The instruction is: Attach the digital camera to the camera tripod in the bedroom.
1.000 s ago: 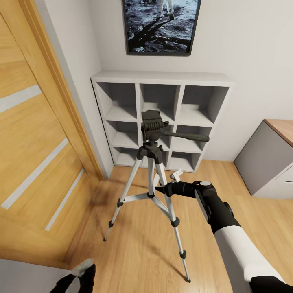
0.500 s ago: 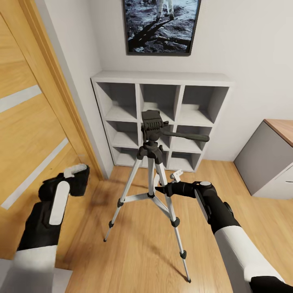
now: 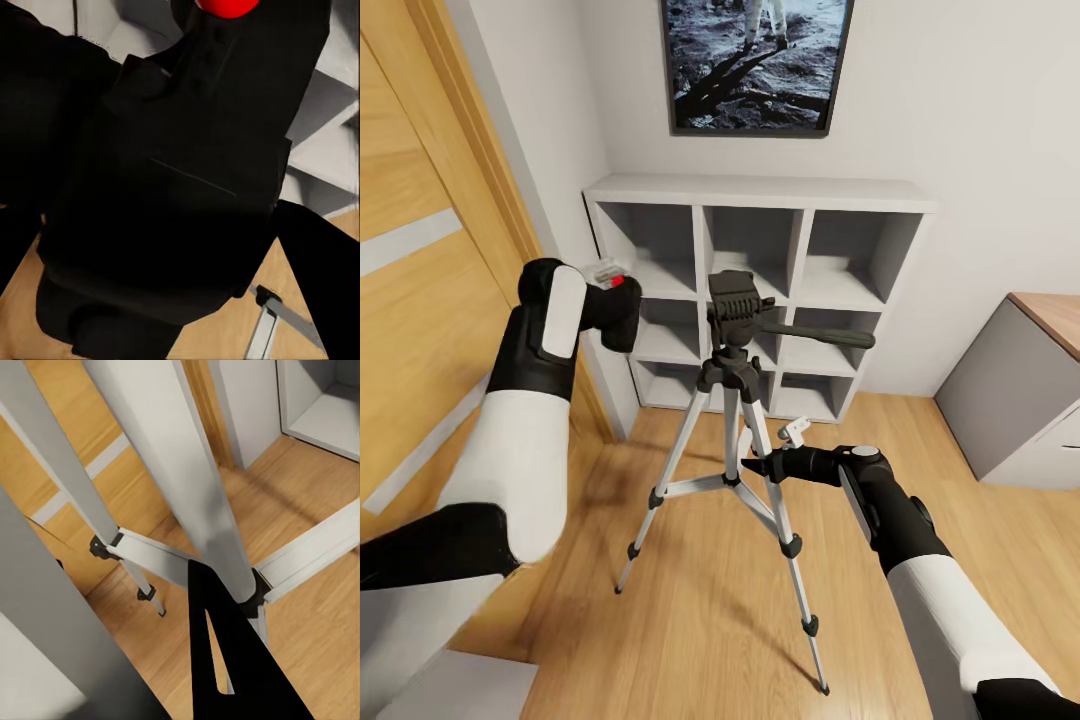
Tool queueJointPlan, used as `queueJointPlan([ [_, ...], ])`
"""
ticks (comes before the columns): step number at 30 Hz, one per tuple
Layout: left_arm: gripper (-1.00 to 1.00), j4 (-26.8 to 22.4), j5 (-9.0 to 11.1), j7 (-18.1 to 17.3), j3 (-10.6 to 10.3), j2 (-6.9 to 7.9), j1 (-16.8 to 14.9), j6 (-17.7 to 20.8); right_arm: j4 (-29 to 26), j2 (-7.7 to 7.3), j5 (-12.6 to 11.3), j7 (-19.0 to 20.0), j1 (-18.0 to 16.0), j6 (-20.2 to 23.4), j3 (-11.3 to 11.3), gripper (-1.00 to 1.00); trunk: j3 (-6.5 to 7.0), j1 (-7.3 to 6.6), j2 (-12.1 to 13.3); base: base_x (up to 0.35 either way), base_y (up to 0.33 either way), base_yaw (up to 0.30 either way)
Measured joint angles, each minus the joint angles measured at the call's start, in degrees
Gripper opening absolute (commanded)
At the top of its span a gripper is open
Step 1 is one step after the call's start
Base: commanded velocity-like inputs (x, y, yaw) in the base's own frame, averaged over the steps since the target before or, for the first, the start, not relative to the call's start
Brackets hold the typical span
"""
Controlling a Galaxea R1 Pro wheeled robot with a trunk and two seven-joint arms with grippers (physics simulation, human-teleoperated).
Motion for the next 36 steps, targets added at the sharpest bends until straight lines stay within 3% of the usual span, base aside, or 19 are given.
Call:
queueJointPlan([
  [2,-1.0,2.98,0.16,-0.02,-0.02,-0.49,-3.14,0.02,0.0,0.01,0.05,0.0,0.0,-0.01,-0.01,-1.0,0.0,0.0,0.0,0.0,0.0,0.0],
  [6,-1.0,5.07,-0.06,-0.02,-0.36,-0.76,-5.48,0.14,0.0,0.04,0.09,0.0,-0.01,-0.02,-0.02,-1.0,0.0,0.0,0.0,0.0,0.0,0.0],
  [7,-1.0,5.44,-0.11,0.0,-0.87,-0.79,-5.95,0.15,0.01,0.09,0.14,0.0,-0.02,-0.04,-0.02,-1.0,0.0,0.0,-0.01,0.0,0.0,0.0],
  [8,-1.0,6.04,0.1,0.0,-3.15,-0.82,-6.56,0.04,0.02,0.31,0.24,-0.02,0.01,-0.13,0.02,-1.0,0.0,0.0,0.0,0.0,0.0,0.0],
  [11,-1.0,5.79,-0.6,0.09,-4.37,-0.95,-6.72,0.09,0.03,0.39,0.37,-0.01,0.0,-0.12,-0.01,-1.0,-0.01,0.0,0.01,0.0,0.0,0.0],
  [14,-1.0,4.14,-0.77,0.14,-4.97,-1.24,-6.78,0.08,0.03,0.41,0.4,-0.01,0.0,-0.13,-0.01,-1.0,0.0,0.0,0.01,0.0,0.0,0.0],
  [19,-1.0,-2.93,-0.45,0.12,-6.43,-1.32,-6.81,0.05,0.03,0.42,0.41,-0.01,0.01,-0.1,-0.01,-1.0,0.0,0.0,0.0,0.0,0.0,0.0],
  [21,-1.0,-4.78,-0.48,-0.01,-8.28,-1.36,-6.8,0.06,0.03,0.44,0.42,-0.01,0.0,-0.12,0.0,-1.0,0.0,0.0,0.01,0.0,0.0,0.0],
  [23,-1.0,-6.07,-0.53,0.02,-12.0,-1.36,-6.81,-0.05,0.03,0.47,0.46,-0.01,0.0,-0.13,-0.01,-1.0,-0.01,0.0,0.01,0.0,0.0,0.0],
  [26,-1.0,-7.68,-0.23,-0.3,-20.39,-1.36,-6.8,-0.19,0.03,0.5,0.49,0.0,0.0,-0.13,-0.01,-1.0,-0.01,0.0,0.01,0.0,0.0,0.0],
  [29,-1.0,-9.15,-0.39,-0.98,-22.76,-1.35,-6.79,-0.22,0.04,0.54,0.51,-0.02,0.0,-0.15,-0.01,-1.0,-0.01,0.0,0.01,0.0,0.0,0.0],
  [32,-1.0,-10.74,1.16,-4.32,-23.78,-1.3,-6.79,-0.29,0.05,0.52,0.48,-0.02,0.0,-0.14,-0.01,-1.0,-0.01,0.01,0.01,0.0,0.0,0.0],
  [34,-1.0,-10.88,3.81,-10.54,-24.17,-1.09,-6.81,-0.52,0.04,0.52,0.48,-0.01,0.01,-0.14,-0.01,-1.0,-0.01,0.01,0.01,0.0,0.0,0.0],
  [36,-1.0,-10.71,4.26,-16.39,-24.14,-0.46,-7.01,-0.54,0.03,0.51,0.49,0.0,0.01,-0.15,0.0,-1.0,-0.01,0.01,0.01,0.0,0.0,0.0],
])
